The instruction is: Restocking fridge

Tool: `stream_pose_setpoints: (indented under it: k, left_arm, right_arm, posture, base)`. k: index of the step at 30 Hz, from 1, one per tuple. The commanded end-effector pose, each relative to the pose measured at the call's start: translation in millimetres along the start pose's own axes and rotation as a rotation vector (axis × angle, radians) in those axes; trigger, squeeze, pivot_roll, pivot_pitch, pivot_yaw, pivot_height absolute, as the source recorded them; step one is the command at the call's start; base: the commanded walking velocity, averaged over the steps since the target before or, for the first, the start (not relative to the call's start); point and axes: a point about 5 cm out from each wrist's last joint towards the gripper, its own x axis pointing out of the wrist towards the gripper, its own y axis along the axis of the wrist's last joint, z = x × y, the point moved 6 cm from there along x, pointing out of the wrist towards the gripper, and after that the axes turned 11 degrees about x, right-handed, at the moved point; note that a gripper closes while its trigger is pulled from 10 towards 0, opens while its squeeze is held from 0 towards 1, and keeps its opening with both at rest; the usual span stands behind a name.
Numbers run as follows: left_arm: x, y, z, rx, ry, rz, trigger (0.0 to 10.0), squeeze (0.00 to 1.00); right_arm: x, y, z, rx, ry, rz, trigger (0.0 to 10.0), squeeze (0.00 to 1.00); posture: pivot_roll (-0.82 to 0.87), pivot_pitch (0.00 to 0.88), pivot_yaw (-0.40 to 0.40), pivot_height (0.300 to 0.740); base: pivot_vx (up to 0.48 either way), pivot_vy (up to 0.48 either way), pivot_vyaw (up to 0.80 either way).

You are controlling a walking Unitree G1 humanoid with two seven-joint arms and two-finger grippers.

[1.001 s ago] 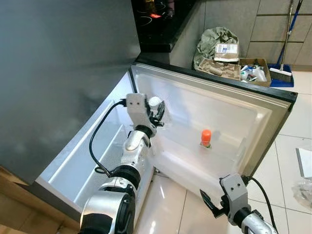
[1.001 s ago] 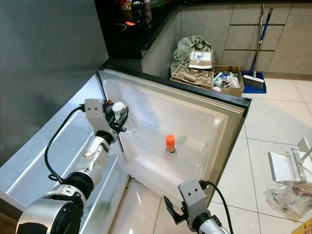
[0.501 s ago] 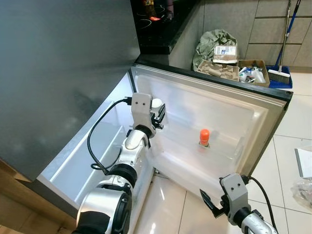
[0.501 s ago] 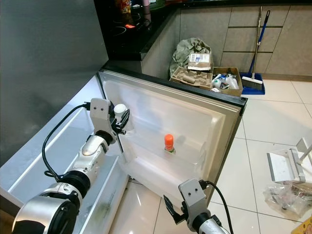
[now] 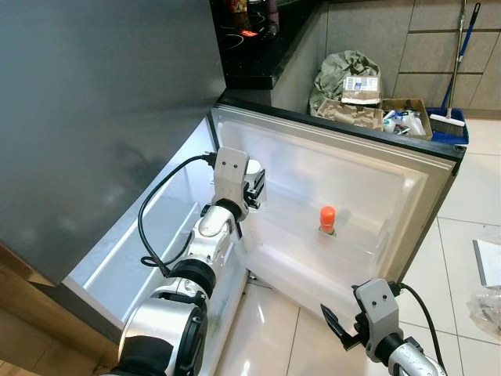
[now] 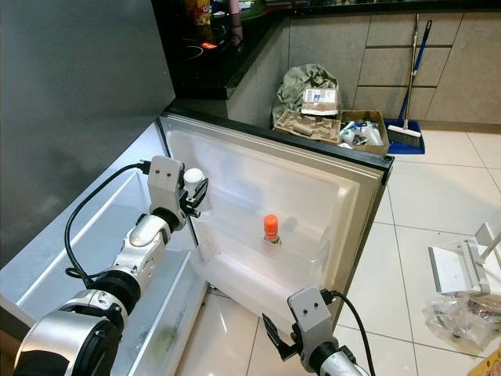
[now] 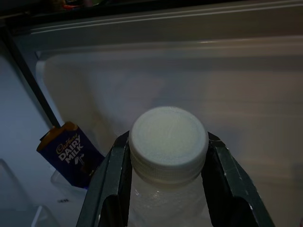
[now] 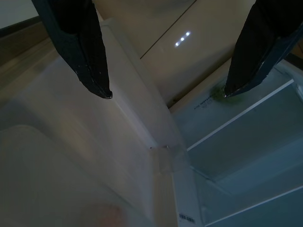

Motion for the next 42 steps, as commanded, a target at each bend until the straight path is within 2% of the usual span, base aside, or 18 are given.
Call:
stream_pose_setpoints:
  k: [1,6,9,11,12,15,16,17,18,24,26,29,35,36,42]
  left_arm:
    - [-10.7,-34.0,3.9,0.017,-0.042,-0.133,0.0,0.00]
    - [-11.6,-38.0,8.5,0.053,-0.082,-0.158,0.0,0.00]
    - [-10.1,-34.1,5.9,0.051,-0.065,-0.143,0.0,0.00]
    - [-6.8,-22.2,0.2,-0.008,-0.019,-0.085,0.0,0.00]
    - [-4.1,-11.2,-4.1,-0.078,0.012,-0.030,0.0,0.00]
    - [-2.8,-5.1,-6.1,-0.116,0.030,0.002,0.0,0.00]
    - [-2.2,0.7,-9.4,-0.161,0.059,0.037,0.0,0.00]
    - [-2.2,0.7,-9.4,-0.161,0.059,0.037,0.0,0.00]
    - [-2.8,3.7,-12.7,-0.195,0.089,0.063,0.0,0.00]
    - [-5.6,1.5,-16.0,-0.235,0.133,0.079,0.0,0.00]
    - [-6.0,2.5,-16.8,-0.243,0.148,0.090,0.0,0.00]
    - [-3.8,13.4,-18.2,-0.280,0.159,0.140,0.0,0.00]
    - [-1.2,26.7,-20.6,-0.283,0.160,0.190,0.0,0.00]
    - [0.0,34.0,-22.6,-0.293,0.163,0.219,0.0,0.00]
    - [1.9,41.7,-23.0,-0.305,0.162,0.245,0.0,0.00]
  right_arm:
    - [-3.3,-4.9,-2.1,0.016,0.004,-0.013,10.0,0.00]
    - [-4.5,-6.1,-2.9,0.021,0.007,-0.017,10.0,0.00]
    - [-4.5,-6.0,-3.0,0.022,0.006,-0.016,10.0,0.00]
    - [-4.9,-6.0,-2.9,0.023,0.006,-0.015,10.0,0.00]
    - [-5.0,-5.9,-3.1,0.022,0.008,-0.015,10.0,0.00]
    - [-5.3,-5.9,-3.0,0.022,0.009,-0.015,10.0,0.00]
    - [-5.0,-5.2,-2.8,0.021,0.010,-0.014,10.0,0.00]
    - [-5.0,-5.2,-2.8,0.021,0.010,-0.014,10.0,0.00]
    - [-4.4,-4.1,-2.6,0.020,0.011,-0.012,10.0,0.00]
    - [-3.5,0.3,-3.9,0.026,0.013,0.007,10.0,0.00]
    - [-3.7,3.8,-5.0,0.056,0.008,0.026,10.0,0.00]
    - [-6.0,5.6,-10.2,0.081,0.019,0.041,10.0,0.00]
    - [-9.2,1.5,-16.5,0.085,0.028,0.034,10.0,0.00]
    - [-11.2,0.1,-19.6,0.088,0.031,0.033,10.0,0.00]
    - [-14.6,-0.8,-24.0,0.098,0.033,0.032,10.0,0.00]
  posture:
    - [-0.08,0.213,0.121,0.740]
    - [-0.08,0.215,0.123,0.740]
    - [-0.08,0.215,0.123,0.740]
    - [-0.08,0.217,0.120,0.740]
    - [-0.08,0.217,0.120,0.740]
    - [-0.08,0.219,0.115,0.740]
    - [-0.08,0.221,0.114,0.740]
    - [-0.08,0.221,0.114,0.740]
    - [-0.08,0.221,0.114,0.740]
    - [-0.08,0.224,0.116,0.740]
    - [-0.09,0.228,0.118,0.740]
    - [-0.09,0.235,0.126,0.740]
    - [-0.09,0.242,0.134,0.740]
    - [-0.10,0.246,0.140,0.740]
    - [-0.10,0.251,0.147,0.740]
  base:
    - [0.000,0.000,0.00]
    - [0.000,0.000,0.00]
    - [0.000,0.000,0.00]
    - [0.000,0.000,0.00]
    - [0.000,0.000,0.00]
    - [0.000,0.000,0.00]
    - [0.000,0.000,0.00]
    - [0.000,0.000,0.00]
    - [0.000,0.000,0.00]
    - [0.000,0.000,0.00]
    - [0.000,0.000,0.00]
    - [0.000,0.000,0.00]
    - [0.000,0.000,0.00]
    - [0.000,0.000,0.00]
    - [0.000,0.000,0.00]
